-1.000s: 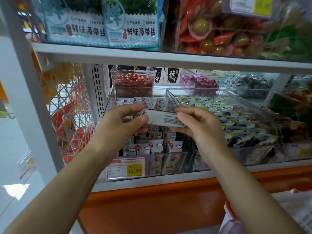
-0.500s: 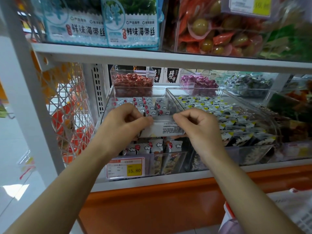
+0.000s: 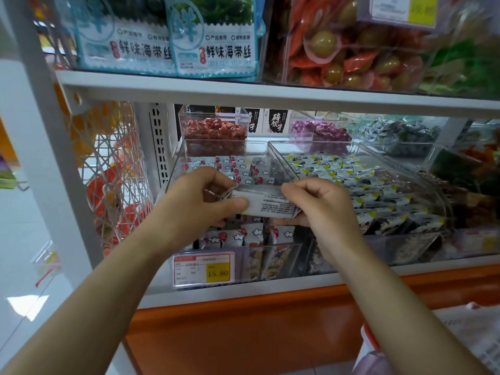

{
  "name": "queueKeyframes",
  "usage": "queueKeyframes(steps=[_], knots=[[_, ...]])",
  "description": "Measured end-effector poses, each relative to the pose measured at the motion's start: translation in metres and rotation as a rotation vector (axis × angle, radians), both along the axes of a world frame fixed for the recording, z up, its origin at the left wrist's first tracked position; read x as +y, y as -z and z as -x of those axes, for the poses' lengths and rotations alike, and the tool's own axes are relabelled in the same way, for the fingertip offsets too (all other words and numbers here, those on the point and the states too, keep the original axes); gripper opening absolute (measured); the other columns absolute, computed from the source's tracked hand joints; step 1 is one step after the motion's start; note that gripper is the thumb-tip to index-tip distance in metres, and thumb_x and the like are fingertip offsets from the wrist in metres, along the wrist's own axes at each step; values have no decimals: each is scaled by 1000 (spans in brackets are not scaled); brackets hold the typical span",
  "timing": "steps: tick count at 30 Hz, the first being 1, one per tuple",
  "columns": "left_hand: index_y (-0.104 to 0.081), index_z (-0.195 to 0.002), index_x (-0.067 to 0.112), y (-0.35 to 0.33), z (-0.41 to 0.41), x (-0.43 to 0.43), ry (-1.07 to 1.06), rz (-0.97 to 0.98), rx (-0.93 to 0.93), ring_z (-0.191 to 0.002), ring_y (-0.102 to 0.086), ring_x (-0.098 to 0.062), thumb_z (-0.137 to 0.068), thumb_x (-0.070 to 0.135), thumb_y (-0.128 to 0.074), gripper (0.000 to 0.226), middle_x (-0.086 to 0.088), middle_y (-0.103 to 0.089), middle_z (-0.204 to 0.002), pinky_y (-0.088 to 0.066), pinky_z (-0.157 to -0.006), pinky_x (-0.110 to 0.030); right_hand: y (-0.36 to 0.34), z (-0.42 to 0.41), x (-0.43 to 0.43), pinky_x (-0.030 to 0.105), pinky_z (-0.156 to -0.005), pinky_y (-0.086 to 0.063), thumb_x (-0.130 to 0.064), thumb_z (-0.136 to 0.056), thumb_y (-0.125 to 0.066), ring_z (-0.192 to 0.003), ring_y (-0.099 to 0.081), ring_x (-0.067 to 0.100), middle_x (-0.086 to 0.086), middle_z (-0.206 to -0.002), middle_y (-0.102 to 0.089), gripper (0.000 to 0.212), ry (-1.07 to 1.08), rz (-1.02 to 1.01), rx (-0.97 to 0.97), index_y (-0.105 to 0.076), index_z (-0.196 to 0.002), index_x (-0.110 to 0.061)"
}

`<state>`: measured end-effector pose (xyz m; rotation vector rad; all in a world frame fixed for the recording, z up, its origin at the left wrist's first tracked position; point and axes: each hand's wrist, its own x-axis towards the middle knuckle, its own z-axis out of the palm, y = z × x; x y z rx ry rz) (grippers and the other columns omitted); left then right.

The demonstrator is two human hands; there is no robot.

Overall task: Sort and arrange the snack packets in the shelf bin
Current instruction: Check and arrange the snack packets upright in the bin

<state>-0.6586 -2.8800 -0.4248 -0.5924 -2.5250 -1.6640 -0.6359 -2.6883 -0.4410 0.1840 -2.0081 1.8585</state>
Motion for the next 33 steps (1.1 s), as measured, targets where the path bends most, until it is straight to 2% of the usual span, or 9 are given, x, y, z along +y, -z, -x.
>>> queueKeyframes(steps=[9, 13, 16, 20, 22, 25, 29, 31, 33], knots=[[-61, -89, 27, 3, 3, 5, 7, -55, -3, -77, -69, -10, -73, 32, -67, 17, 2, -71, -83, -58, -77, -31, -2, 6, 16, 28, -48, -57, -8, -85, -62, -68, -71, 26, 9, -68, -72, 28, -164, 206, -164, -71, -58, -8], [-65, -83, 26, 6, 6, 4, -93, 4, 74, -77, -69, -18, -85, 29, -62, 5, 0, -71, -79, -57, -78, -41, 2, 6, 12, 25, -66, -58, -25, -74, -67, -82, -71, 21, 6, -84, -74, 16, -234, 188, -58, -75, -83, -14], [-68, -79, 21, 8, 7, 4, -132, -19, 67, -71, -69, -14, -87, 28, -60, 13, 1, -71, -75, -58, -76, -37, 3, 7, 10, 29, -78, -57, -23, -70, -72, -86, -71, 18, 2, -92, -73, 41, -189, 4, 8, -65, -110, -22], [-66, -81, 25, 7, 11, 13, -171, -6, 122, -75, -66, -22, -93, 32, -51, 20, -3, -69, -78, -56, -71, -37, -5, 12, 6, 25, -62, -58, -15, -82, -67, -70, -70, 13, 8, -86, -70, 14, -16, -157, 108, -67, -95, -20], [-64, -94, 16, 6, 27, 18, -232, 167, 199, -84, -61, -28, -97, 32, -43, 27, -13, -66, -92, -47, -68, -32, -10, 23, 9, 18, -51, -53, -16, -84, -66, -60, -67, 9, 8, -80, -69, 3, 77, -183, 134, -68, -82, -14], [-54, -111, 6, 8, 66, 27, -208, 542, 212, -102, -53, -29, -97, 34, -42, 34, -18, -57, -120, -39, -81, -34, -19, 44, 13, 22, -52, -54, -18, -85, -67, -55, -66, 15, 5, -76, -67, 19, 156, -209, 117, -66, -88, 1], [-45, -133, 11, 14, 119, 40, -124, 967, 174, -132, -34, -28, -95, 49, -33, 55, -12, -41, -141, -25, -109, -53, -26, 80, 11, 48, -75, -56, -14, -84, -68, -80, -65, 39, 24, -79, -55, 35, 177, -171, 89, -55, -89, 18], [-41, -137, 12, 16, 136, 42, -64, 1059, 160, -132, -32, -31, -95, 50, -23, 59, -15, -40, -140, -26, -107, -56, -27, 94, 9, 61, -81, -48, -17, -85, -67, -92, -57, 51, 22, -79, -51, 37, 192, -207, 82, -52, -82, 17], [-31, -143, 19, 17, 142, 42, -31, 1184, 125, -132, -28, -33, -90, 53, -5, 68, -16, -36, -141, -27, -105, -59, -28, 106, 6, 57, -81, -50, -19, -85, -67, -90, -60, 46, 26, -89, -61, 35, 210, -233, 72, -55, -86, 14]])
